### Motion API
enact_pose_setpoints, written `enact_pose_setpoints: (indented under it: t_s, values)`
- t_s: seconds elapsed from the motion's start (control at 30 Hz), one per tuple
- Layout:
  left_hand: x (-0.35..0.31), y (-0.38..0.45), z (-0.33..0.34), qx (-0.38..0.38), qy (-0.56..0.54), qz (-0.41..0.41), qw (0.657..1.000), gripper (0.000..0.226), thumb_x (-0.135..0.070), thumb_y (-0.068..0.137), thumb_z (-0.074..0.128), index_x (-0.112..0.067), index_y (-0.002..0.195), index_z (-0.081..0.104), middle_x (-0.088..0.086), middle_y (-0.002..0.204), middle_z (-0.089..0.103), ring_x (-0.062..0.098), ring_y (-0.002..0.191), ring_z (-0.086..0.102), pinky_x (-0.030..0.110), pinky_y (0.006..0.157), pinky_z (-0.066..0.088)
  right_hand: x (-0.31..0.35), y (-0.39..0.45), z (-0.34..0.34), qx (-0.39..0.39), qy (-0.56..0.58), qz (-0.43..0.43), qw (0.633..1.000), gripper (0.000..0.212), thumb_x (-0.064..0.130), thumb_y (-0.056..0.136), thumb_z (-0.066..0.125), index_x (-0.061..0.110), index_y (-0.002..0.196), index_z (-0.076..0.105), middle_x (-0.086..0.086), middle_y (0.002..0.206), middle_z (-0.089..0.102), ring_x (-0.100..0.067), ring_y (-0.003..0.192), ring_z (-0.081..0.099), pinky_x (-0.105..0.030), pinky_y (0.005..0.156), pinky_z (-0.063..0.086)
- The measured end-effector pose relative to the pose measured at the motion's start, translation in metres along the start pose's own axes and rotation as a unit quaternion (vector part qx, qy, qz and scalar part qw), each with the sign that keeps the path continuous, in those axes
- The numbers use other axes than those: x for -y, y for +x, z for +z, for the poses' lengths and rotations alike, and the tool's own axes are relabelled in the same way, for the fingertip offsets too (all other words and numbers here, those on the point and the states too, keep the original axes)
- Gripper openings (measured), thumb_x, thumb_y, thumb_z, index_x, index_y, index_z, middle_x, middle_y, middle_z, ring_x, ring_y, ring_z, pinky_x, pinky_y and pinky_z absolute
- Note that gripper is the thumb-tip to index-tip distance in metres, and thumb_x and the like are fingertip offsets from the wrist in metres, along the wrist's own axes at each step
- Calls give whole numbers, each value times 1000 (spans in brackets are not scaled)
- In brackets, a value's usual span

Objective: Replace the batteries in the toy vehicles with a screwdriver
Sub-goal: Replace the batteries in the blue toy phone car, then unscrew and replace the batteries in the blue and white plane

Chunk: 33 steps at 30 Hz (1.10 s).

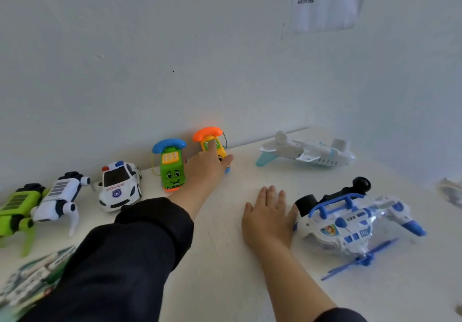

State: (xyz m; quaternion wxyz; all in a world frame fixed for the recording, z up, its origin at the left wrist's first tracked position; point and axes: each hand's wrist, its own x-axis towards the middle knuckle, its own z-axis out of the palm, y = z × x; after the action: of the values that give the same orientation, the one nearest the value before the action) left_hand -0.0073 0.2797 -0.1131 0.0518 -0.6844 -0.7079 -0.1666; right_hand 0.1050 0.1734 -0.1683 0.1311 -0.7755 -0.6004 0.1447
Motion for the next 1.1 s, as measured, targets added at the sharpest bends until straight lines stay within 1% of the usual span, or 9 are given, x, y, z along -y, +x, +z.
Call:
enact_pose_setpoints:
  t_s: [0.2, 0.3, 0.4, 0.53, 0.6, 0.7, 0.83, 0.97, 1.1]
  values:
    - [24, -62, -24, 99, 49, 81, 991, 43, -48, 94, 40, -17, 124, 40, 11, 113, 58, 30, 99, 57, 33, 67, 42, -1, -1, -3, -4, -5, -5, 1000, 60, 40, 101, 15, 12, 151, -2, -3, 159, -10, -23, 145, -12, -46, 115, -4]
    - [44, -117, -41, 247, 113, 98, 957, 49, -53, 90, 46, -17, 123, 46, 9, 122, 53, 27, 112, 52, 32, 77, 41, 0, -2, -5, 0, -14, -12, 1000, 59, 40, 101, 18, 13, 151, 6, -4, 159, -4, -25, 146, -8, -48, 115, -1]
    - [63, -147, -53, 324, 109, 121, 932, 70, -56, 90, 45, -18, 145, 25, 12, 143, 34, 28, 130, 38, 40, 98, 41, 0, -10, -6, -26, -29, -45, 998, 51, 39, 100, 23, 14, 143, 31, -5, 152, 25, -28, 144, 10, -53, 113, 7]
    - [65, -151, -55, 319, 84, 124, 936, 77, -55, 90, 49, -20, 150, 17, 14, 151, 24, 29, 135, 32, 41, 105, 37, 1, -32, -7, -113, 34, -167, 979, 35, 21, 97, 37, 11, 123, 57, -7, 120, 62, -27, 117, 49, -41, 108, 25]
    - [61, -153, -56, 321, 81, 119, 936, 76, -53, 90, 49, -19, 150, 18, 16, 152, 23, 30, 135, 32, 39, 107, 35, 1, -45, -5, -188, 61, -240, 950, 32, 9, 85, 46, 3, 107, 68, -13, 99, 70, -35, 98, 61, -44, 92, 42]
    - [61, -155, -60, 324, 71, 108, 937, 74, -52, 91, 49, -18, 150, 20, 16, 153, 22, 30, 136, 32, 37, 108, 33, -6, -63, 1, -370, 76, -274, 885, 30, 5, 70, 53, 6, 95, 70, -10, 90, 70, -34, 91, 60, -42, 81, 45]
    - [58, -155, -62, 327, 67, 97, 938, 73, -49, 92, 50, -17, 150, 20, 14, 155, 21, 29, 138, 30, 34, 109, 29, -17, -79, -10, -451, 103, -110, 879, 48, 25, 74, 47, 23, 122, 45, -9, 132, 33, -29, 121, 28, -43, 101, 16]
    - [58, -155, -61, 319, 56, 84, 942, 74, -52, 90, 53, -19, 150, 23, 9, 154, 24, 27, 137, 31, 34, 109, 29, -37, -79, -36, -277, 135, 135, 942, 73, 43, 83, 63, 39, 143, 21, -11, 154, -17, -37, 138, -18, -59, 109, -6]
    - [57, -158, -62, 324, 48, 74, 942, 74, -50, 91, 52, -20, 150, 20, 10, 156, 19, 28, 139, 29, 35, 110, 28, -52, -80, -38, -289, 153, 142, 934, 33, 28, 88, 59, 24, 120, 51, -14, 156, 13, -44, 140, 8, -62, 107, 9]
